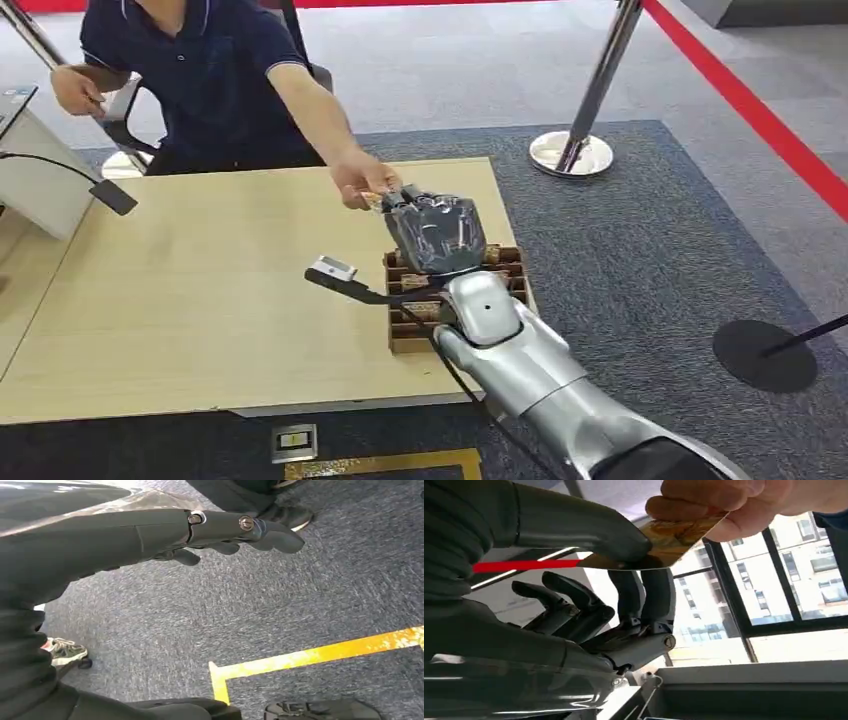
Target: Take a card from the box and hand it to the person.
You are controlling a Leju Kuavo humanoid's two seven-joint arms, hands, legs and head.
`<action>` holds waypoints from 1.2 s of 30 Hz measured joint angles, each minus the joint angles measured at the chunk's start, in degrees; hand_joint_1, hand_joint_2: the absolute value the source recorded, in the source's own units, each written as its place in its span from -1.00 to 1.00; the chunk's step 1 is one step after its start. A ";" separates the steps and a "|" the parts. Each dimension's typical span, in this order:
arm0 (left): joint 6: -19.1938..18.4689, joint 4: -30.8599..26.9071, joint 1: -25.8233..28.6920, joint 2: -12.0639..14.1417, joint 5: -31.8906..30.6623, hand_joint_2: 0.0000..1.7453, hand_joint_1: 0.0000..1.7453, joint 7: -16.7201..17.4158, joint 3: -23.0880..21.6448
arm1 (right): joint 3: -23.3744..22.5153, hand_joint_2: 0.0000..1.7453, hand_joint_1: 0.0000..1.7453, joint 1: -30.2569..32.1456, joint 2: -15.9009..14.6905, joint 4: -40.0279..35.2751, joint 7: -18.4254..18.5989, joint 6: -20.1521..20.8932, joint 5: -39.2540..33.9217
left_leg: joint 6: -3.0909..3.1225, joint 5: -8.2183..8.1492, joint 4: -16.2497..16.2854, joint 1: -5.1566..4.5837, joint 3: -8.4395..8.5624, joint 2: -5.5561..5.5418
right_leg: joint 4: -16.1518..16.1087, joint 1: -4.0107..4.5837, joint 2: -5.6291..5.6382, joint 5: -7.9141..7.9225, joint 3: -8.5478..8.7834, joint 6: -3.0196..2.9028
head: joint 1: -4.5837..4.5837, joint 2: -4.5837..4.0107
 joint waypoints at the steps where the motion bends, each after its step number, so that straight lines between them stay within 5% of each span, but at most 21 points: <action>1: -0.04 0.00 0.00 0.00 0.00 1.00 -1.00 0.00 -0.24 | -0.04 1.00 0.92 -0.02 0.00 0.39 0.72 0.00 -0.54 | 0.00 0.00 0.00 0.00 -0.04 0.00 | 0.00 0.00 0.00 0.00 -0.03 0.00 | -0.02 0.00; 2: -0.13 0.00 -0.01 0.02 -0.02 1.00 -1.00 0.00 -0.39 | 0.13 1.00 0.44 -0.22 -0.02 0.83 1.82 0.00 -0.94 | 0.00 0.00 0.00 0.00 -0.08 0.00 | 0.00 0.00 0.00 0.00 -0.06 0.00 | -0.02 0.00; 3: -0.20 0.00 -0.01 0.02 -0.15 1.00 -1.00 0.00 -0.48 | 0.31 1.00 -0.82 -0.48 -0.02 1.42 2.52 0.00 -0.81 | 0.00 0.00 0.00 0.00 -0.08 0.00 | -0.01 0.00 0.00 0.00 -0.07 0.00 | 0.00 0.00; 4: -0.35 0.00 -0.01 0.02 -0.20 1.00 -1.00 0.00 -0.55 | 0.33 1.00 -1.00 -0.59 -0.04 1.97 3.00 0.00 0.20 | 0.00 0.00 0.00 0.00 -0.08 0.00 | -0.01 0.00 0.00 0.00 -0.06 0.00 | -0.02 0.00; 6: -0.61 0.00 -0.02 0.02 -0.31 1.00 -1.00 0.00 -0.63 | 0.37 1.00 -1.00 -0.58 -0.02 2.73 3.48 0.00 1.88 | 0.00 -0.01 0.00 0.00 -0.08 0.00 | -0.02 0.00 0.00 0.00 -0.07 0.00 | -0.02 0.00; 7: -0.63 0.00 -0.04 0.02 -0.39 1.00 -1.00 0.00 -0.68 | 0.42 -1.00 -1.00 -0.59 -0.02 3.06 3.52 -0.02 2.10 | 0.01 -0.01 0.00 0.00 -0.08 0.00 | -0.02 0.00 0.00 0.00 -0.07 0.00 | -0.02 0.02; 17: -0.61 0.00 0.04 0.02 0.37 1.00 -1.00 0.52 -0.68 | 0.33 -1.00 -1.00 -0.92 0.17 6.44 2.69 -0.09 1.29 | -0.01 0.01 0.00 0.00 0.00 0.00 | 0.00 0.00 0.00 0.02 -0.06 0.00 | -0.02 0.00; 28: -0.04 0.00 0.30 0.02 0.96 1.00 -1.00 0.57 -0.61 | -2.06 -1.00 -1.00 1.34 -2.23 -0.31 0.11 -0.17 0.55 | -0.01 0.01 0.00 -0.01 0.01 0.01 | -0.01 0.00 0.00 0.01 -0.05 0.00 | 0.00 0.00; 36: 1.18 0.00 0.74 0.00 3.15 1.00 -1.00 1.31 0.37 | -11.22 -1.00 -1.00 8.25 -5.27 -13.80 -4.69 -0.35 -1.31 | 0.00 0.00 0.04 -0.01 0.02 -0.02 | -0.04 -0.01 0.00 0.01 -0.05 0.00 | -0.02 0.00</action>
